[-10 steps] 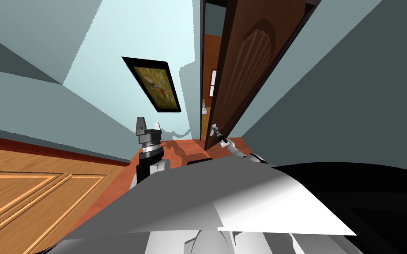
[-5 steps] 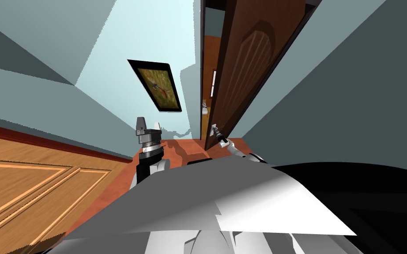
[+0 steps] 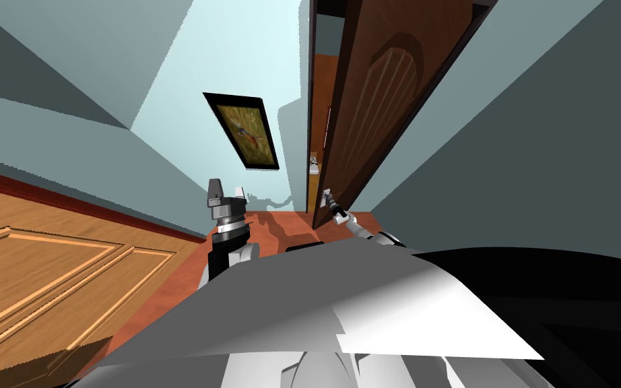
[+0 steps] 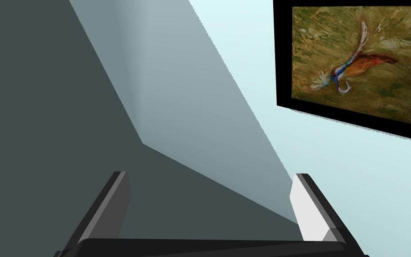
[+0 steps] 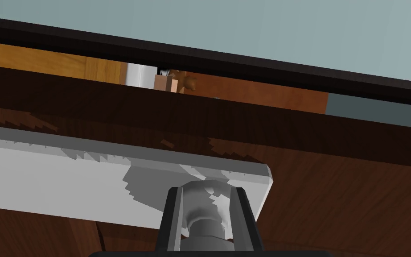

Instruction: Pull the door open

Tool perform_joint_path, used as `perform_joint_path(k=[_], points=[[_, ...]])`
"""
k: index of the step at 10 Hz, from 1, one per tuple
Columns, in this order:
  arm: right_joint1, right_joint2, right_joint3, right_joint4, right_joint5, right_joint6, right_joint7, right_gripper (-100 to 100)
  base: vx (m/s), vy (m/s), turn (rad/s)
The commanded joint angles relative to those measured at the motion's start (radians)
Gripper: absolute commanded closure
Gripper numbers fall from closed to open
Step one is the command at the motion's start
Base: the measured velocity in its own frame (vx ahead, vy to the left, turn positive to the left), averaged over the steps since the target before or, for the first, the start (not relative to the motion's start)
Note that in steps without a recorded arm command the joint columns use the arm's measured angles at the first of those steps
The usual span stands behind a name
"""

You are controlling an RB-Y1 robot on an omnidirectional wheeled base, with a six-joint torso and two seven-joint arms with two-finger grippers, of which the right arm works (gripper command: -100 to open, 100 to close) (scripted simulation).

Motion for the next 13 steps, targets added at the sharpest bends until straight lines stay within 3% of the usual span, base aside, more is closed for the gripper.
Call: perform_joint_path(k=[1,11,13], points=[[0.003,-0.021,-0.022,0.006,-0.011,0.006,-0.029,100,-0.031,-0.054,0.055],[-0.039,-0.015,0.004,0.054,-0.071,-0.018,-0.278,100,-0.049,-0.045,0.079],[-0.053,-0.014,0.012,0.070,-0.091,-0.027,-0.352,100,-0.065,-0.052,0.102]])
